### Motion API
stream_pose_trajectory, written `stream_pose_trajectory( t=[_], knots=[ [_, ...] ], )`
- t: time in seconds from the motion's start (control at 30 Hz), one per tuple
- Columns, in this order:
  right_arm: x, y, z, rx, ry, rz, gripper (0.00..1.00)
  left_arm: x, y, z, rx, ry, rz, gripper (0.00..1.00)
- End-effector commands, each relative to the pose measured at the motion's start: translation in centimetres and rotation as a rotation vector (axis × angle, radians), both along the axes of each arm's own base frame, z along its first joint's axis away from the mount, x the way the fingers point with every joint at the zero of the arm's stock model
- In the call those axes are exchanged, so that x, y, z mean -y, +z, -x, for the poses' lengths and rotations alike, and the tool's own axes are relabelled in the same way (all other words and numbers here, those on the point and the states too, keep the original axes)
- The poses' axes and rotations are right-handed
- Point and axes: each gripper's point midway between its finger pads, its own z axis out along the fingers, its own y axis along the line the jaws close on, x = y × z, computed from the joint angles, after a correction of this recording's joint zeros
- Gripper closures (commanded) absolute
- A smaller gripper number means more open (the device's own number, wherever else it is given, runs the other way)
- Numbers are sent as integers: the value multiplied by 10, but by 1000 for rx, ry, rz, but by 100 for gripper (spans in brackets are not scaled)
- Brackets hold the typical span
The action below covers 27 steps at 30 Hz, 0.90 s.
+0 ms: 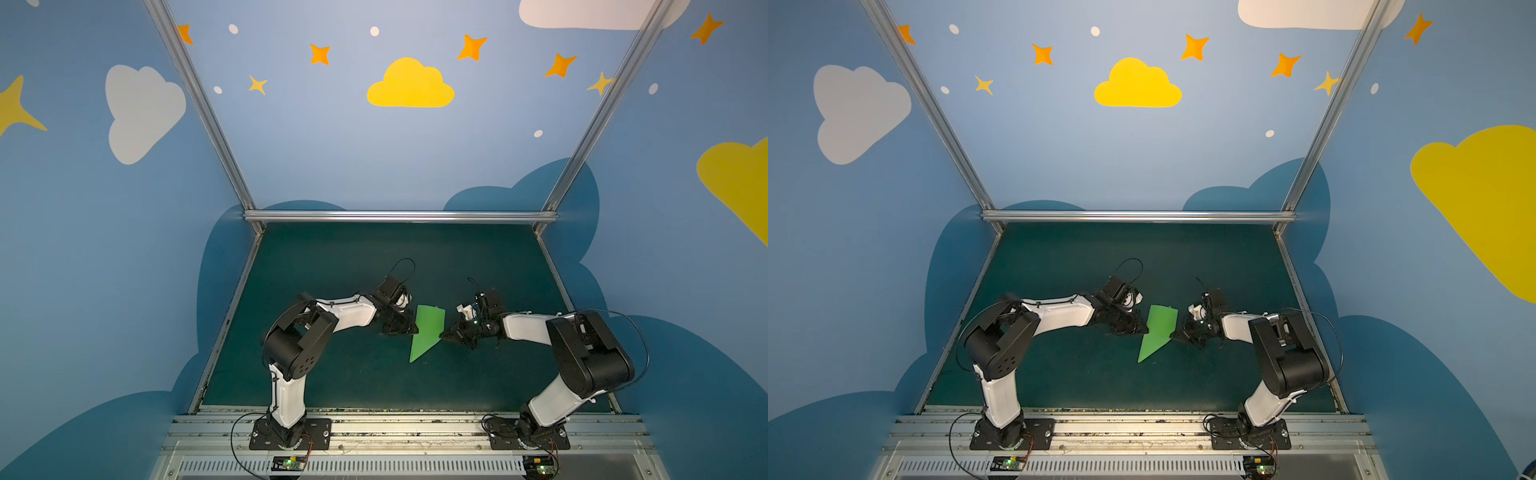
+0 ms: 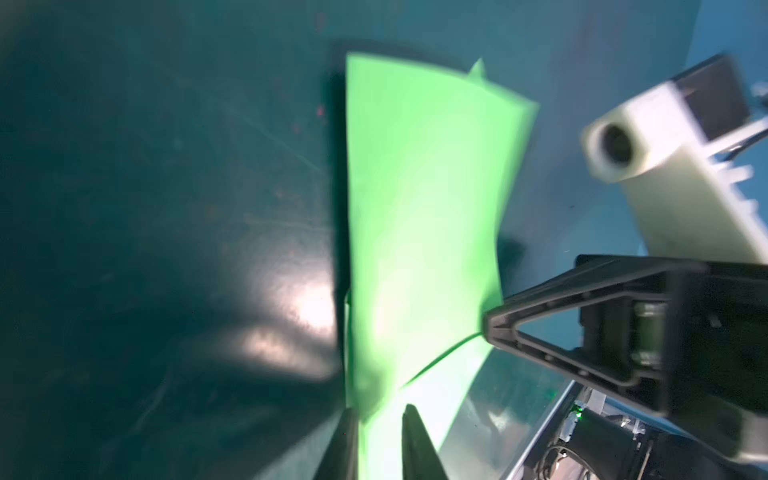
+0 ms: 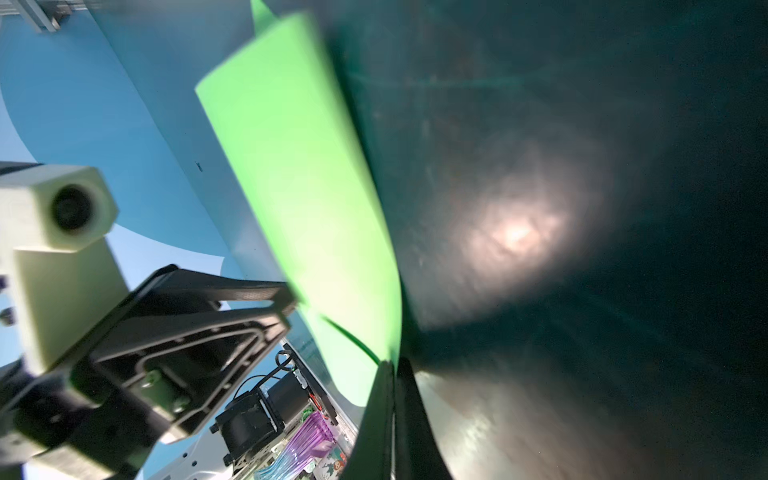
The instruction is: Fold a paper plane with a square sheet of paper (fold left side to right side)
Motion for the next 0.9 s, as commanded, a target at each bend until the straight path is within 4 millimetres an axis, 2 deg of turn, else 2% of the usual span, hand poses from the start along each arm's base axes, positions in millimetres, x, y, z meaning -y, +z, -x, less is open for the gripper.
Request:
stream_pose_trajectory(
  t=[0.0,0.1,0.27,0.3,0.43,0.67,0.87],
  knots=[
    [-4,16,1,41,9,28,100,-6,27,-2,103,-14,-7,73],
    [-6,23,7,57,20,71,100,-6,33,10,165,-40,-48,65],
    [-6,27,20,63,20,141,100,-8,35,34,268,-61,-121,58],
    [-9,37,15,87,15,142,100,-8,36,37,291,-55,-129,57],
    [-8,45,17,96,-5,166,100,-10,36,49,402,-49,-186,51],
    [-8,51,18,97,-9,178,100,8,31,71,516,-121,-264,42],
    [-10,49,19,91,1,188,100,20,20,81,586,-140,-333,41]
  ],
)
